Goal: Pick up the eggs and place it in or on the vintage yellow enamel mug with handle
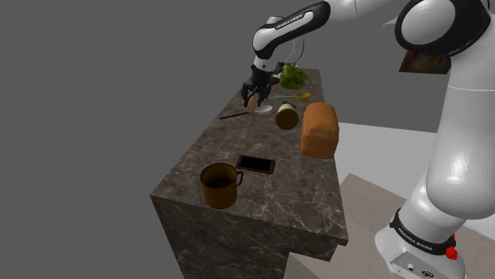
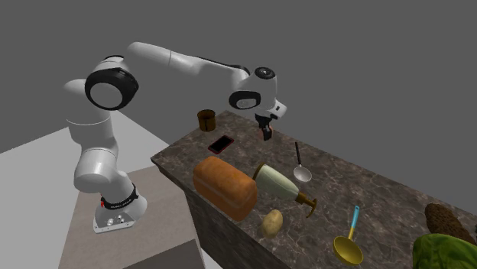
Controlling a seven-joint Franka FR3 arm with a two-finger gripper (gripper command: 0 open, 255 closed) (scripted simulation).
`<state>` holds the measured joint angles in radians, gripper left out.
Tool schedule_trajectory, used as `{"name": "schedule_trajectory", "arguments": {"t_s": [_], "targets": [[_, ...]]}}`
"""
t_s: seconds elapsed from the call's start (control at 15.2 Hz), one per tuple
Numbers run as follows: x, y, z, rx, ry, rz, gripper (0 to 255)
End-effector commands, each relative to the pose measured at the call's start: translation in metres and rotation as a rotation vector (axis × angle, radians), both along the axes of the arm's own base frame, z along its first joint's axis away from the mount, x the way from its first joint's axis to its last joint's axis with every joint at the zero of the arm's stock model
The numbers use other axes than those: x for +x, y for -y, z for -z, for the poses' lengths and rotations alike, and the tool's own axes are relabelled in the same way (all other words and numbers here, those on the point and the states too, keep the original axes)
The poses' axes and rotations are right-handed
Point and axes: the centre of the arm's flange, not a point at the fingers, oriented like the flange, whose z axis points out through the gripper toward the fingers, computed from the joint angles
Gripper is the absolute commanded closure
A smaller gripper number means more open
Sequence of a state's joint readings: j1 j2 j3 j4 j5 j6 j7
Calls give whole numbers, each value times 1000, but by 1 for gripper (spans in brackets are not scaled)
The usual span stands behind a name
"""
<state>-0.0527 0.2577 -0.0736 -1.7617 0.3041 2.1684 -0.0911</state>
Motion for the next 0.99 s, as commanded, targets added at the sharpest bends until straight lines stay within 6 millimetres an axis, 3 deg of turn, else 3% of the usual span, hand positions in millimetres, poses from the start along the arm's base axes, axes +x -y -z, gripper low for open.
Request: {"name": "schedule_trajectory", "arguments": {"t_s": [0.0, 0.66, 0.92], "targets": [[0, -1, -10, 0, 0, 0, 255], [0, -1, -60, 0, 0, 0, 255], [-28, -46, -61, 0, 0, 0, 255]]}}
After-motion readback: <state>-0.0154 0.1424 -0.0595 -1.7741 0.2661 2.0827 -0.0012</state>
